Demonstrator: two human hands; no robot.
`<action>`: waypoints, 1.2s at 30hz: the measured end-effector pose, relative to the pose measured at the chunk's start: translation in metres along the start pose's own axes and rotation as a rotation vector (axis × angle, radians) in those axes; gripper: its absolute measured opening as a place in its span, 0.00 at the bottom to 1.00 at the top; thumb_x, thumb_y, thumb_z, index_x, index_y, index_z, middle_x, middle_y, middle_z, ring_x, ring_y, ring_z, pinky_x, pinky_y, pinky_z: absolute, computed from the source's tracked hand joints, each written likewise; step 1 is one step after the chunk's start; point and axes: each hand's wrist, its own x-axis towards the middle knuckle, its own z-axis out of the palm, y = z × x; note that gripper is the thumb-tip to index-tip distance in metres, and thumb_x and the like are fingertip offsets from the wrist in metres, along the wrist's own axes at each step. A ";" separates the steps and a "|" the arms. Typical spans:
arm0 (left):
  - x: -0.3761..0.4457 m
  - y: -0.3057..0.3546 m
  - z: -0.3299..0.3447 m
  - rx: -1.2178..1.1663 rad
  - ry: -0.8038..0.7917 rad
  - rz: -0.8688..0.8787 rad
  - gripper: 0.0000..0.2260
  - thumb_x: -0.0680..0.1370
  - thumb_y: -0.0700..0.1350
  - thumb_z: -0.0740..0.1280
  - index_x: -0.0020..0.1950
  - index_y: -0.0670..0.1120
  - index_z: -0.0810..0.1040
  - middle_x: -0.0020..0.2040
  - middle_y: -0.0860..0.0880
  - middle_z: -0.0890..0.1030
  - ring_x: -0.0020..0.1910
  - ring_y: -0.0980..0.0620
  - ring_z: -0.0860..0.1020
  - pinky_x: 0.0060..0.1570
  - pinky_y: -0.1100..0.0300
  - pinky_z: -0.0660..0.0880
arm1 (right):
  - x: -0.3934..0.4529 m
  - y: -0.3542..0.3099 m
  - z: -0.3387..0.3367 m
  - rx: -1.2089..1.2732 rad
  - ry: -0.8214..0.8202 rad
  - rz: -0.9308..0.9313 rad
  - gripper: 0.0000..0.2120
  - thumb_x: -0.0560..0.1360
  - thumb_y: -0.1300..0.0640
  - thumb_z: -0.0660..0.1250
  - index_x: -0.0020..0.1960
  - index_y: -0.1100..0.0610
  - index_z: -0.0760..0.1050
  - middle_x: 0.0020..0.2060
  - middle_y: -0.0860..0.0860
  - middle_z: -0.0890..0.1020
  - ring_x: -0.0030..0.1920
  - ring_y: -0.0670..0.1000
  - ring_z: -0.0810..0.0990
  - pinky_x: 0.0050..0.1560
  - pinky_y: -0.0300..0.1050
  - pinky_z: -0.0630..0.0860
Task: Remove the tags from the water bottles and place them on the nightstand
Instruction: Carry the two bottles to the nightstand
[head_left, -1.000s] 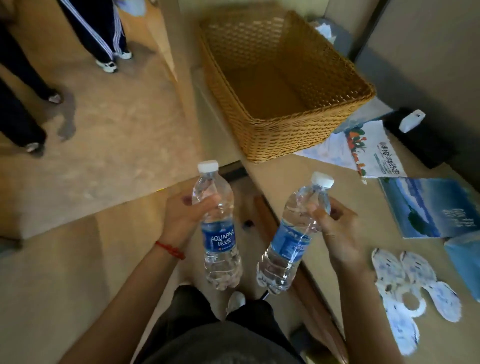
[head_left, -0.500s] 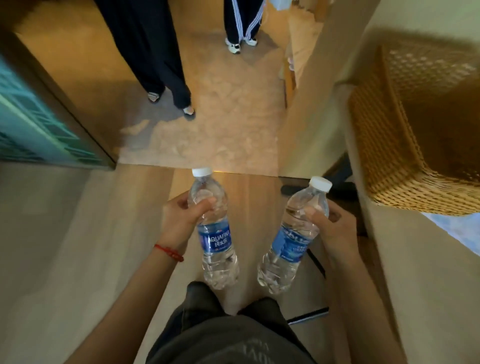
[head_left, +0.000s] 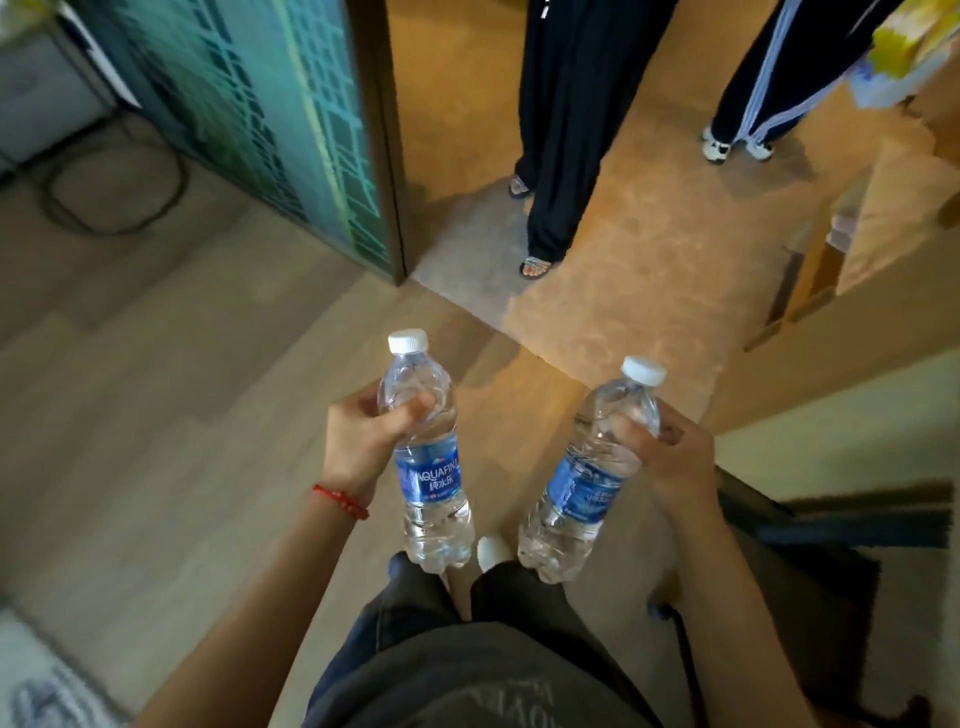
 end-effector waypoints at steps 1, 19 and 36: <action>-0.001 -0.001 -0.005 -0.021 0.046 -0.007 0.11 0.57 0.53 0.74 0.33 0.49 0.82 0.31 0.55 0.83 0.31 0.58 0.81 0.31 0.67 0.75 | 0.009 -0.004 0.007 -0.003 -0.053 -0.017 0.14 0.68 0.67 0.71 0.34 0.47 0.80 0.28 0.38 0.83 0.31 0.36 0.80 0.31 0.28 0.74; -0.050 -0.003 -0.075 -0.276 0.836 -0.021 0.16 0.56 0.54 0.74 0.37 0.45 0.81 0.30 0.53 0.82 0.32 0.55 0.79 0.33 0.63 0.77 | 0.077 -0.060 0.183 -0.074 -0.897 -0.162 0.10 0.57 0.45 0.70 0.34 0.49 0.81 0.31 0.40 0.83 0.34 0.37 0.80 0.35 0.28 0.74; -0.187 -0.024 -0.335 -0.390 1.327 0.000 0.03 0.66 0.42 0.74 0.37 0.46 0.81 0.30 0.53 0.82 0.31 0.57 0.80 0.33 0.65 0.77 | -0.131 -0.061 0.459 -0.151 -1.388 -0.159 0.13 0.57 0.44 0.71 0.37 0.49 0.82 0.31 0.42 0.83 0.33 0.40 0.80 0.34 0.31 0.75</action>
